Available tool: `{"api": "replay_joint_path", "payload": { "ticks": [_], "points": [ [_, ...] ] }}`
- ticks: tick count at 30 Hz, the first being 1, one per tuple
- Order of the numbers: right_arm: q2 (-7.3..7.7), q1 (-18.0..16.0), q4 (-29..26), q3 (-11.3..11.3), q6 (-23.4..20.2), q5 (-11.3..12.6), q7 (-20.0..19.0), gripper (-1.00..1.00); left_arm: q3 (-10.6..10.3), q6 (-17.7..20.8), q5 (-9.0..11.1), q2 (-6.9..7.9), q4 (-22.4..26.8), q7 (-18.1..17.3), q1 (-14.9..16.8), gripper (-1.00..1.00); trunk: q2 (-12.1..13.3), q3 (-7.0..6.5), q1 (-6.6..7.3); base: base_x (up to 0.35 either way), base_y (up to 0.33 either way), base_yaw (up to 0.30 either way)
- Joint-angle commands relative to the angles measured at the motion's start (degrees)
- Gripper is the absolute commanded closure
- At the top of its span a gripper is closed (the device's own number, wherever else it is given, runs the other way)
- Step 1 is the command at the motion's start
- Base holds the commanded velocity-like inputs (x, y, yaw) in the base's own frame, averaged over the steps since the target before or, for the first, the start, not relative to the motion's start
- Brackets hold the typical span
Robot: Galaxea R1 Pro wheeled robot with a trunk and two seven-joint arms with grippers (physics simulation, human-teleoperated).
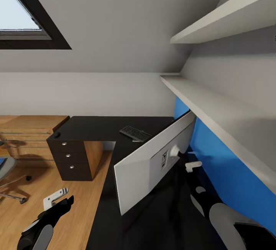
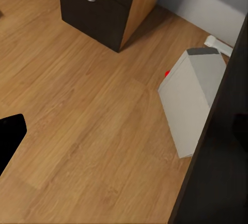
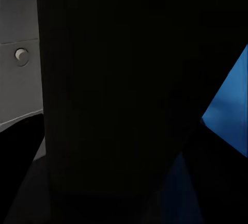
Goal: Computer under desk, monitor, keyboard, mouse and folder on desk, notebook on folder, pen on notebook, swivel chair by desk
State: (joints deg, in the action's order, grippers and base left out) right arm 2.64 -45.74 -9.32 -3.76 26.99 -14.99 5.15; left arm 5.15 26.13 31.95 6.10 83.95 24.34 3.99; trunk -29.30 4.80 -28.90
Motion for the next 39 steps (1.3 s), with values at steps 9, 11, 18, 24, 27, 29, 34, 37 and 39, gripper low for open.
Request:
{"api": "replay_joint_path", "payload": {
  "ticks": [9, 11, 18, 24, 27, 29, 34, 37, 39],
  "points": [
    [0.08, -1.11, 0.09, -0.10, 0.08, -0.74, 0.12, 1.00, -0.05, 0.22, 0.58, -0.02, 0.07, 0.44, 0.05, -1.00, -0.04, 0.10, -0.39, 0.041, 0.000, 0.000],
    [0.08, -1.11, 0.09, -0.10, 0.09, -0.74, 0.12, 1.00, -0.05, 0.23, 0.58, -0.01, 0.07, 0.44, 0.05, -1.00, -0.04, 0.10, -0.39, 0.002, 0.000, 0.000],
    [0.08, -1.11, 0.08, -0.10, 0.08, -0.74, 0.12, 1.00, -0.11, 0.24, 0.59, -0.02, 0.07, 0.44, 0.05, -1.00, -0.04, 0.10, -0.39, 0.000, 0.000, 0.000],
    [0.07, -1.11, 0.07, -0.10, 0.08, -0.74, 0.12, 1.00, -0.06, 0.22, 0.58, -0.02, 0.07, 0.44, 0.05, -1.00, -0.04, 0.10, -0.39, 0.000, 0.000, 0.000],
    [0.06, -1.11, 0.06, -0.10, 0.08, -0.74, 0.12, 1.00, -0.05, 0.19, 0.58, -0.03, 0.07, 0.44, 0.05, -1.00, -0.04, 0.10, -0.39, 0.000, 0.000, 0.000],
    [0.02, -1.11, 0.02, -0.10, 0.08, -0.80, 0.12, 1.00, -0.05, 0.18, 0.58, -0.03, 0.07, 0.44, 0.05, -1.00, -0.04, 0.10, -0.39, 0.000, 0.000, 0.000],
    [0.00, -1.11, 0.01, -0.06, 0.08, -0.82, 0.12, 1.00, -0.05, 0.17, 0.59, -0.01, 0.07, 0.44, 0.05, -1.00, -0.04, 0.10, -0.39, 0.000, 0.000, 0.000],
    [0.00, -1.11, 0.00, -0.03, 0.08, -0.83, 0.12, 1.00, -0.05, 0.16, 0.58, -0.02, 0.07, 0.44, 0.05, -1.00, -0.04, 0.10, -0.39, 0.000, 0.000, 0.000],
    [0.00, -1.11, 0.00, -0.03, 0.08, -0.83, 0.12, 1.00, -0.05, 0.16, 0.58, -0.01, 0.07, 0.44, 0.05, -1.00, -0.04, 0.10, -0.39, 0.000, 0.000, 0.000]
  ]
}}
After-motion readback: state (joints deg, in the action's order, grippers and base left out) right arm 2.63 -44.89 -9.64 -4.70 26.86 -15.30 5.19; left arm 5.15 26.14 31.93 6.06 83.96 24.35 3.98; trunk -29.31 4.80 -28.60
